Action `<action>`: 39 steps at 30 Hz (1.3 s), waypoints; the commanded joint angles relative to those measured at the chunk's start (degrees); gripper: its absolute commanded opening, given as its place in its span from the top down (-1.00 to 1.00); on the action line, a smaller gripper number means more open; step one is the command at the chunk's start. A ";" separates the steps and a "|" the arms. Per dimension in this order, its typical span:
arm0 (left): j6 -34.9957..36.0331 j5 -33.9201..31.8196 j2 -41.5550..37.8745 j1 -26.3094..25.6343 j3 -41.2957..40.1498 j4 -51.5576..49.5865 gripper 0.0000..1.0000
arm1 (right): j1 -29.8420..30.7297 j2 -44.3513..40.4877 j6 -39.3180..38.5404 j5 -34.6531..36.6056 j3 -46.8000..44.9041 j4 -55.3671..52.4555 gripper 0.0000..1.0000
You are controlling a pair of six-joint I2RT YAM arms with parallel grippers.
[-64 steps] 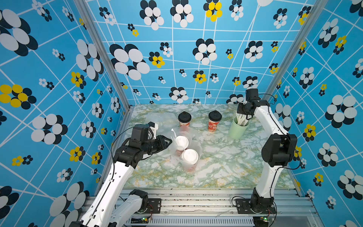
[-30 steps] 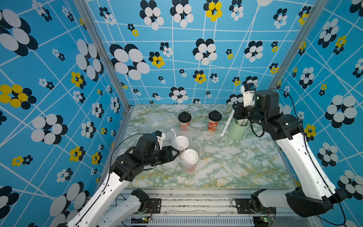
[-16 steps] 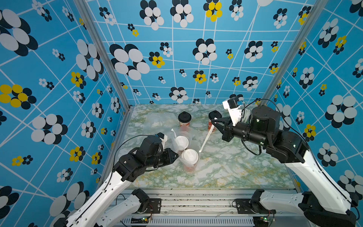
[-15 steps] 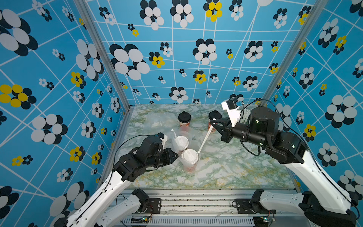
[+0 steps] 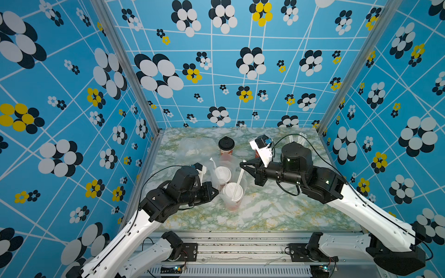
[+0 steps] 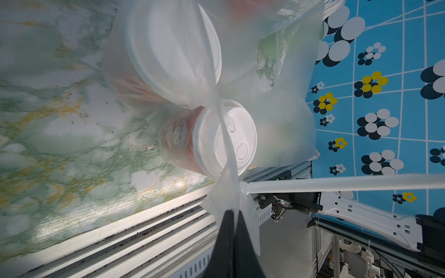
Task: Pack milk tea into plastic carrier bags
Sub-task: Pick up the straw from the container, then place the straw in the plastic carrier bag.
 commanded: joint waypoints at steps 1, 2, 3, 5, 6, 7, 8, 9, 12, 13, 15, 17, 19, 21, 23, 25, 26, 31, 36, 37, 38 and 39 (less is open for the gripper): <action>0.63 1.07 -0.59 -0.41 -0.24 -1.11 1.00 | 0.76 -0.66 0.79 -1.96 -0.78 1.65 1.00; 0.70 1.11 -0.70 -0.44 -0.12 -1.06 1.00 | 0.88 -0.75 0.64 -2.18 -0.88 1.31 1.00; 0.71 1.11 -0.74 -0.44 -0.02 -1.11 1.00 | 1.02 -0.78 0.47 -2.53 -0.80 0.67 1.00; 0.71 1.16 -0.65 -0.44 0.07 -1.11 1.00 | 1.24 -1.08 0.19 -3.03 -0.88 -0.46 1.00; 0.71 1.20 -0.66 -0.45 0.08 -1.09 1.00 | 1.31 -1.26 0.01 -2.93 -0.96 -1.05 1.00; 0.71 1.28 -0.57 -0.44 0.07 -1.03 1.00 | 1.42 -1.34 -0.30 -2.30 -1.01 -1.88 1.00; 0.71 1.42 -0.56 -0.45 0.00 -0.90 1.00 | 1.58 -1.31 -0.70 -1.64 -1.14 -2.65 1.00; 0.72 1.55 -0.57 -0.44 -0.15 -0.69 1.00 | 1.81 -1.21 -1.23 -0.48 -1.35 -3.42 1.00; 0.37 2.22 -0.61 -0.37 -0.62 0.09 1.00 | 2.75 -1.08 -2.55 2.85 -2.38 -4.22 1.00; 0.28 2.34 -0.63 -0.45 -0.65 0.32 1.00 | 3.22 -1.01 -3.13 3.94 -2.74 -4.18 1.00; 0.16 2.52 -0.62 -0.41 -0.84 0.38 1.00 | 4.04 -0.60 -4.06 5.94 -3.14 -4.04 1.00; 0.18 2.52 -0.65 -0.41 -0.80 0.38 1.00 | 4.94 0.10 -5.01 7.48 -3.29 -3.87 1.00; 0.10 2.52 -0.73 -0.35 -0.88 0.51 1.00 | 5.78 0.79 -5.96 9.00 -3.39 -3.80 1.00; -0.06 2.69 -0.74 -0.36 -0.89 0.69 1.00 | 6.07 1.16 -6.15 9.13 -3.58 -3.16 1.00; -0.08 2.86 -0.62 -0.34 -0.96 0.82 1.00 | 6.25 1.19 -6.33 9.15 -3.52 -2.97 1.00; 0.05 2.96 -0.58 -0.36 -0.94 0.62 1.00 | 6.25 0.35 -6.50 9.61 -2.78 -3.79 1.00; 0.16 2.96 -0.56 -0.34 -0.91 0.43 1.00 | 6.25 -0.40 -6.59 10.13 -2.42 -4.11 1.00; 0.45 3.39 -0.44 -0.35 -1.00 -0.62 0.85 | 6.30 -4.86 -7.10 13.52 -1.55 -5.22 1.00; -1.32 2.05 -1.08 -1.34 1.33 -1.88 -0.08 | 6.25 -6.51 -6.92 13.54 -0.58 -5.32 1.00; -2.16 0.93 -1.22 -2.22 1.77 -1.99 -0.20 | 6.25 -6.87 -6.93 13.67 -0.69 -5.02 1.00; -2.94 -0.12 -1.26 -3.28 2.07 -2.59 -0.26 | 6.21 -7.06 -6.87 13.76 -0.78 -4.77 1.00; -3.71 -1.89 -1.14 -4.60 2.56 -3.25 -0.31 | 6.25 -7.23 -7.03 13.81 -0.88 -4.59 1.00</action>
